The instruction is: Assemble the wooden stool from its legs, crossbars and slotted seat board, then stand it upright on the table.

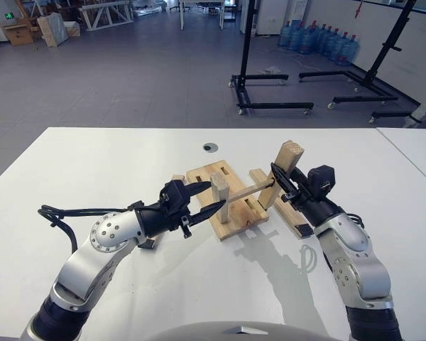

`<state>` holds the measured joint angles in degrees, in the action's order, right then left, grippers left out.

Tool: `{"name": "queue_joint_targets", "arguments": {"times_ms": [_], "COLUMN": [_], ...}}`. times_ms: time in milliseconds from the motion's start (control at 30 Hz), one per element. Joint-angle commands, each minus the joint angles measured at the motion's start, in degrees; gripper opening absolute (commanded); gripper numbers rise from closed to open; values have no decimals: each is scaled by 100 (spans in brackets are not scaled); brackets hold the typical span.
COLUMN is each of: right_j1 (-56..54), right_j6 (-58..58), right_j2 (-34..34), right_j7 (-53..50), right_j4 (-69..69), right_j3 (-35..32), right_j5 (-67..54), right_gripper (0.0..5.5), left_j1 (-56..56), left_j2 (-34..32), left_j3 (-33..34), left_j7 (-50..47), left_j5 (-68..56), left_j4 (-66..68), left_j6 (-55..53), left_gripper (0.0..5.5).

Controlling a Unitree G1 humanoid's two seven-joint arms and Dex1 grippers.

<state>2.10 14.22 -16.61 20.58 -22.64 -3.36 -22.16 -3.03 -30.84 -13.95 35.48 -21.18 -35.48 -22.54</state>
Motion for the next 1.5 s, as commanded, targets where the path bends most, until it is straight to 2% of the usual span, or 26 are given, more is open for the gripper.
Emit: {"name": "queue_joint_targets", "arguments": {"times_ms": [33,167,367,733,1033,1267,1500], "right_j1": [-149,-37,218,192,163,104,-250], "right_j6": [332,352,-127,-192,-1244,-967,-312], "right_j2": [123,148,13,235,446,162,32], "right_j7": [184,202,356,188,182,434,272], "right_j4": [-488,-685,-143,-161,291,21,-352], "right_j3": [540,666,623,436,539,807,658], "right_j5": [-186,-222,137,-235,336,387,94], "right_gripper": [99,99,99,99,99,99,99], "left_j1": [162,177,166,259,170,191,287], "left_j2": [-109,-57,-74,-83,-141,-147,-204], "left_j3": [-328,-366,-414,-545,-601,-610,-628], "left_j7": [29,7,62,-37,3,-24,-60], "left_j5": [320,389,429,586,681,699,739], "left_j4": [320,359,406,359,432,455,411], "left_j6": [-282,-254,-217,-184,-127,-108,-83], "left_gripper": [201,201,201,201,201,201,201]}}
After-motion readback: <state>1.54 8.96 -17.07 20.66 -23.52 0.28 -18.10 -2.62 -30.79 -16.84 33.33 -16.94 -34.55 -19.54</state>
